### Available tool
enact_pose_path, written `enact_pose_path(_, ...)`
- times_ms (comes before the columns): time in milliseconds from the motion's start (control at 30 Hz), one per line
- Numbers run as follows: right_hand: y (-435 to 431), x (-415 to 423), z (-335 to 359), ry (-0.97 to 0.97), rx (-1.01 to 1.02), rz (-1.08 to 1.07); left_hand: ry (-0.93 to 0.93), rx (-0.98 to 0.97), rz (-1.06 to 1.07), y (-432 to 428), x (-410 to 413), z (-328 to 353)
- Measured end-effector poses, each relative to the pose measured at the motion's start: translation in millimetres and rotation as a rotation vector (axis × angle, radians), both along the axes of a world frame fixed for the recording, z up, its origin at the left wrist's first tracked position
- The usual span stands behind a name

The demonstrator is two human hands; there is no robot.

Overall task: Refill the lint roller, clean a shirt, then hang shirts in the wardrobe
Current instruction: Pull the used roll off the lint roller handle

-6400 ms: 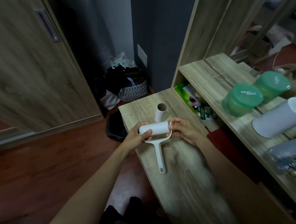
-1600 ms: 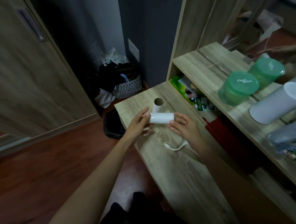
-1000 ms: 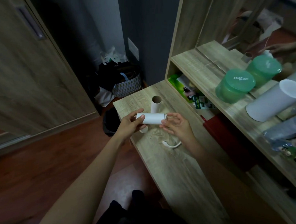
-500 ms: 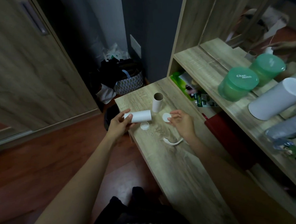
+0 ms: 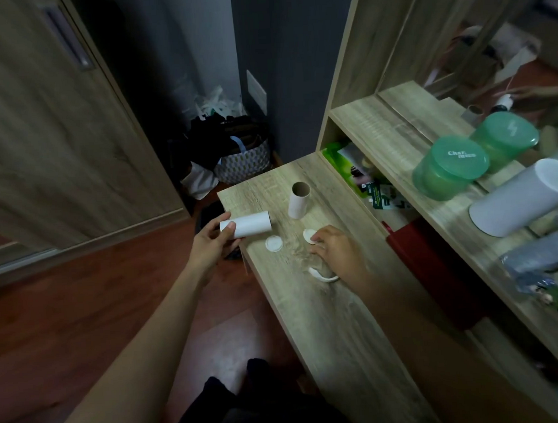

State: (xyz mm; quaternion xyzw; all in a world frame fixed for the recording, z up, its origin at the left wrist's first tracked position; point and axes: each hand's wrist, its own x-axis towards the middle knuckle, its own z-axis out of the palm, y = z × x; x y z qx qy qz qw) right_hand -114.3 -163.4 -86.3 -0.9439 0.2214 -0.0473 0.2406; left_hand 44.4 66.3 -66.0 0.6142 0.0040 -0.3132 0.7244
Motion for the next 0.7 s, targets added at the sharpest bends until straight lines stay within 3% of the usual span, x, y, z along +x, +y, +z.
enact_pose_path(133, 0, -6, 15, -0.092, 0.121, -0.112, 0.001, -0.015, 0.005, 2, 7, 4)
enact_pose_path(333, 35, 6, 48, -0.415, 0.455, -0.358, -0.021, -0.042, 0.029, 18, 27, 15)
enact_pose_path(500, 80, 73, 68, -0.5, 0.75, -0.312, -0.031, -0.026, 0.088, 38, 61, 27)
enact_pose_path(600, 98, 123, 63, -0.467, 0.779, -0.261, -0.04, -0.012, 0.137, 51, 87, 30)
enact_pose_path(700, 106, 169, 44, -0.405, 0.661, -0.215, -0.039, 0.037, 0.163, 60, 116, 26)
